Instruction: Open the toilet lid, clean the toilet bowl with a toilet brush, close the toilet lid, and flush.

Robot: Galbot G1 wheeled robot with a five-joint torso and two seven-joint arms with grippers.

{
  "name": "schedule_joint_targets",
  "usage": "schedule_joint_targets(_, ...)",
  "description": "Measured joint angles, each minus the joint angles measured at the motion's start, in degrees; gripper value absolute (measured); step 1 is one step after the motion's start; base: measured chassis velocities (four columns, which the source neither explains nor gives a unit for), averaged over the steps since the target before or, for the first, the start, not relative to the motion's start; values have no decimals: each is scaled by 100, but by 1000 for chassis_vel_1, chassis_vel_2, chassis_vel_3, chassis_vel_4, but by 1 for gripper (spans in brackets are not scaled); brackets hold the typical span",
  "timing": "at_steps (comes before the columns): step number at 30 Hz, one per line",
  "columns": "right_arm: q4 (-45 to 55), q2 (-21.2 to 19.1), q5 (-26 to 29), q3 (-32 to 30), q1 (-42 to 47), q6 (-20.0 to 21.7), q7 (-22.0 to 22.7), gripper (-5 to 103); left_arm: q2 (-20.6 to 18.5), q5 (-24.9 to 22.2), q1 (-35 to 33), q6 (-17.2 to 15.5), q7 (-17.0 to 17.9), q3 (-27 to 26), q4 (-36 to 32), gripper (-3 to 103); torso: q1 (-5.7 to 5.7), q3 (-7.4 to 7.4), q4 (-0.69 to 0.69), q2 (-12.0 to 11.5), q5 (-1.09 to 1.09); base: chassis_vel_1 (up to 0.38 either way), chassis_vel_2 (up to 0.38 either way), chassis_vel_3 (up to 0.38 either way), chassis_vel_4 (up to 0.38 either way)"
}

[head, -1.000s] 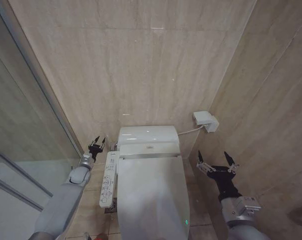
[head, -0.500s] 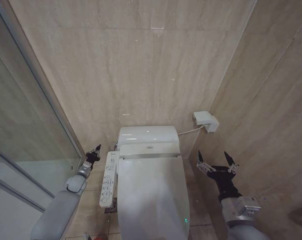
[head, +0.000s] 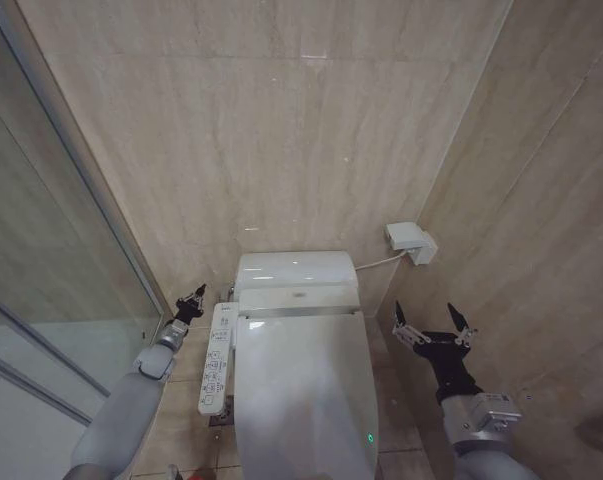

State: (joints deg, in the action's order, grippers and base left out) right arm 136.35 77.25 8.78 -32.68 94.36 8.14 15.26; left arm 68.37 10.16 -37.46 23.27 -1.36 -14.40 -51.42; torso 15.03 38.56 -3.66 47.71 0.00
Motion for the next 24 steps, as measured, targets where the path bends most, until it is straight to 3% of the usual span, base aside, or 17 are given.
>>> schedule_joint_targets(24, 0, 0, 0, 0, 0, 0, 0, 100, -53, 619, -321, 192, 10, -14, -195, 0, 0, 0, 1, 0, -1, 0, 0, 0, 0)
